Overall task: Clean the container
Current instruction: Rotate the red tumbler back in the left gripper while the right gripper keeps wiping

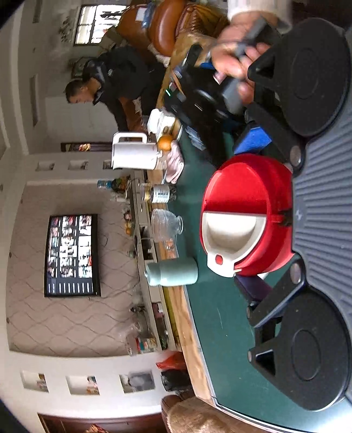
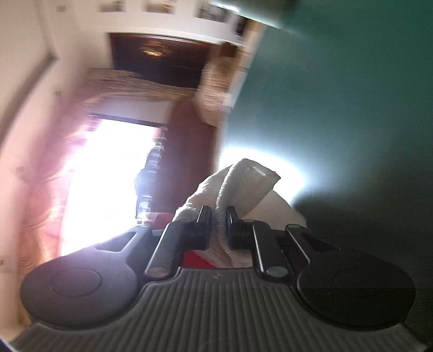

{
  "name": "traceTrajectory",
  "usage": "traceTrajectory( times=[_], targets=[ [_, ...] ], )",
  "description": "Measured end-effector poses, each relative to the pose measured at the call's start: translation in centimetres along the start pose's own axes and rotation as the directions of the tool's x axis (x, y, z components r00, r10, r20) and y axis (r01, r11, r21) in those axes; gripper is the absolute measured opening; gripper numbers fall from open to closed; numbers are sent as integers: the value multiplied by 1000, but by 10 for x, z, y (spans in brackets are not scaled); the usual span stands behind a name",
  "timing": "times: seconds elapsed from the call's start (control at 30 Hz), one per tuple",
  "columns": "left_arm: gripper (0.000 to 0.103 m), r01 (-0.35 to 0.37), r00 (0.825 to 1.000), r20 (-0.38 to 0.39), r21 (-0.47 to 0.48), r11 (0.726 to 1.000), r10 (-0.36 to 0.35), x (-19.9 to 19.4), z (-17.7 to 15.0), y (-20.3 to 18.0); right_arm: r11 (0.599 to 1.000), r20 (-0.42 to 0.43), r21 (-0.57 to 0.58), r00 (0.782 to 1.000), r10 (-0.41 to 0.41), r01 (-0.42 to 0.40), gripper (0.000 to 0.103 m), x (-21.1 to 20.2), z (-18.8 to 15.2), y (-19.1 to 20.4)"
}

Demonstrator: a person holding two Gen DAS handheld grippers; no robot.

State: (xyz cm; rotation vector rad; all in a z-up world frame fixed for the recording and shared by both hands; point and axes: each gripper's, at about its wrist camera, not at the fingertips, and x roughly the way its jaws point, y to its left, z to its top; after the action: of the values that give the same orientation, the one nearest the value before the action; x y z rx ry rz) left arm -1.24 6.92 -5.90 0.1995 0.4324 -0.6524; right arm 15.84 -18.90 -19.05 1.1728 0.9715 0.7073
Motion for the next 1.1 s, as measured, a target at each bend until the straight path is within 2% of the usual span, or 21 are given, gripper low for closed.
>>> traceTrajectory(
  times=[0.07,0.17,0.23,0.3,0.47,0.6,0.73,0.8,0.87,0.93,1.03,1.1],
  targets=[
    [95,26,1000,-13,26,999,-26,3,3,1,999,0,51,1000,-7,7,15,1,-1,-15],
    [95,65,997,-49,31,997,-63,10,9,10,998,23,59,1000,17,-18,15,-6,-4,-18],
    [97,53,996,-71,15,998,-52,14,15,16,997,31,59,999,37,-39,15,-5,-5,-16],
    [103,-9,996,-92,-8,1000,8,17,20,16,999,30,38,999,30,-31,15,-5,-4,-11],
    [103,-45,990,-140,-84,995,33,14,21,12,999,31,30,999,16,-17,15,-14,-7,-8],
    [103,-131,983,-152,-163,978,106,6,19,12,1000,32,26,999,16,-17,15,-21,-16,-7],
    [103,-243,961,-165,-137,960,220,6,26,-6,1000,30,5,1000,4,-4,15,-21,-21,-2],
    [103,-272,954,-168,-129,954,249,12,29,-12,1000,31,-8,1000,-2,3,15,-22,-22,1],
    [103,-276,953,-168,-144,950,251,15,32,-13,1000,32,-17,999,-4,5,15,-24,-24,3],
    [97,-273,955,-163,-154,950,248,16,33,-14,1000,31,-25,999,-7,8,15,-27,-25,3],
    [95,-227,970,-122,-133,965,211,10,26,-12,1000,28,-19,1000,10,-9,15,-32,-26,3],
    [94,-196,978,-95,-117,974,185,6,21,-10,998,32,-12,998,57,-56,15,-36,-25,9]
  ],
)
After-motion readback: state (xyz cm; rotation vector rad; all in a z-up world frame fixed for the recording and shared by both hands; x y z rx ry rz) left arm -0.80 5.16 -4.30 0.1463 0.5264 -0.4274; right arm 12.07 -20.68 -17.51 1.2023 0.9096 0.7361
